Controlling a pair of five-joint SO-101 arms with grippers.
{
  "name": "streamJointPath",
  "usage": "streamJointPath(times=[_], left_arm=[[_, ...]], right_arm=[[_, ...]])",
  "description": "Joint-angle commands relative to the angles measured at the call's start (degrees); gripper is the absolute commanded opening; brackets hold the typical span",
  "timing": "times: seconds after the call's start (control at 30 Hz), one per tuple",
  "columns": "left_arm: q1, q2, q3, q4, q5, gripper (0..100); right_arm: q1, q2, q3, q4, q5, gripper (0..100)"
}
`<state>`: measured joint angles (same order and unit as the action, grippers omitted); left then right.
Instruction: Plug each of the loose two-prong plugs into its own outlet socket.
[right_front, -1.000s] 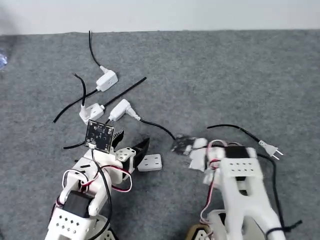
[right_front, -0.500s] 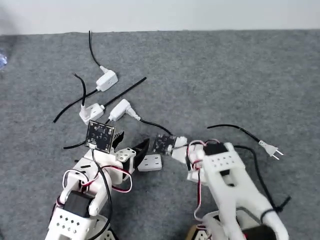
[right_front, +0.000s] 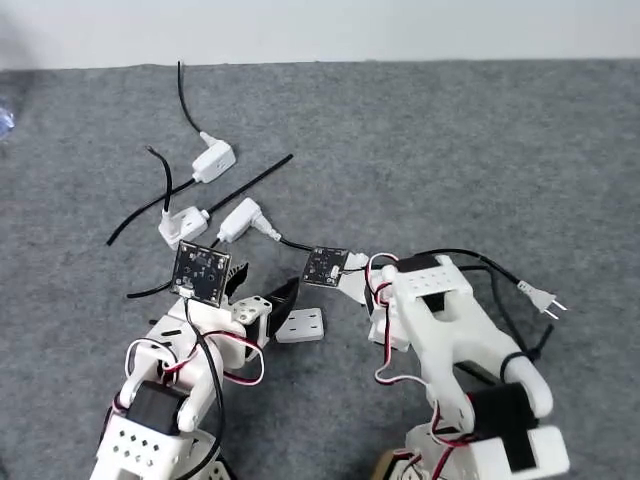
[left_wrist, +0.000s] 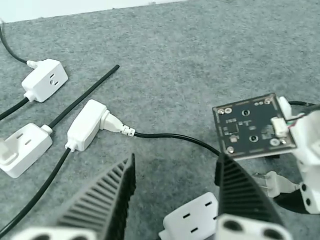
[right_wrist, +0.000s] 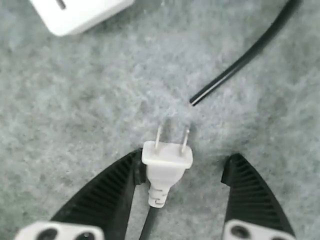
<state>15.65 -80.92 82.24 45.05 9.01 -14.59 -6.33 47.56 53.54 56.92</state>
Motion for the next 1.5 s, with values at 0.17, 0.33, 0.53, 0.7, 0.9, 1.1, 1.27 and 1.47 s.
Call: streamJointPath(times=[0.17,0.33,0.53,0.7,0.9,1.1,1.27,1.47], left_arm=[[0.5,-0.2,-0.4,-0.4,-0.5,25],[0.5,-0.2,-0.4,-0.4,-0.5,25],[0.5,-0.2,-0.3,-0.4,-0.5,25],[0.5,-0.2,-0.3,-0.4,-0.5,25],[6.2,-0.2,0.7,-0.2,-0.5,25],[8.1,-0.3,0.8,0.0,-0.6,25],[8.2,-0.3,0.8,0.1,-0.6,25],[8.2,-0.3,0.8,0.1,-0.6,25]], right_arm=[[0.7,1.1,-2.1,-1.5,-0.3,16.6],[0.6,1.1,-2.1,-1.7,-0.2,2.0],[0.0,-1.1,-3.1,-0.4,-0.6,0.8],[-5.8,-13.4,-8.5,10.9,-4.3,0.8],[-19.5,-27.2,-11.7,19.8,-10.5,0.8],[-22.9,-27.9,-15.3,23.2,-15.9,0.8],[-25.5,-29.9,-22.6,29.8,-17.8,0.8],[-27.0,-33.2,-30.2,36.9,-18.5,0.8]])
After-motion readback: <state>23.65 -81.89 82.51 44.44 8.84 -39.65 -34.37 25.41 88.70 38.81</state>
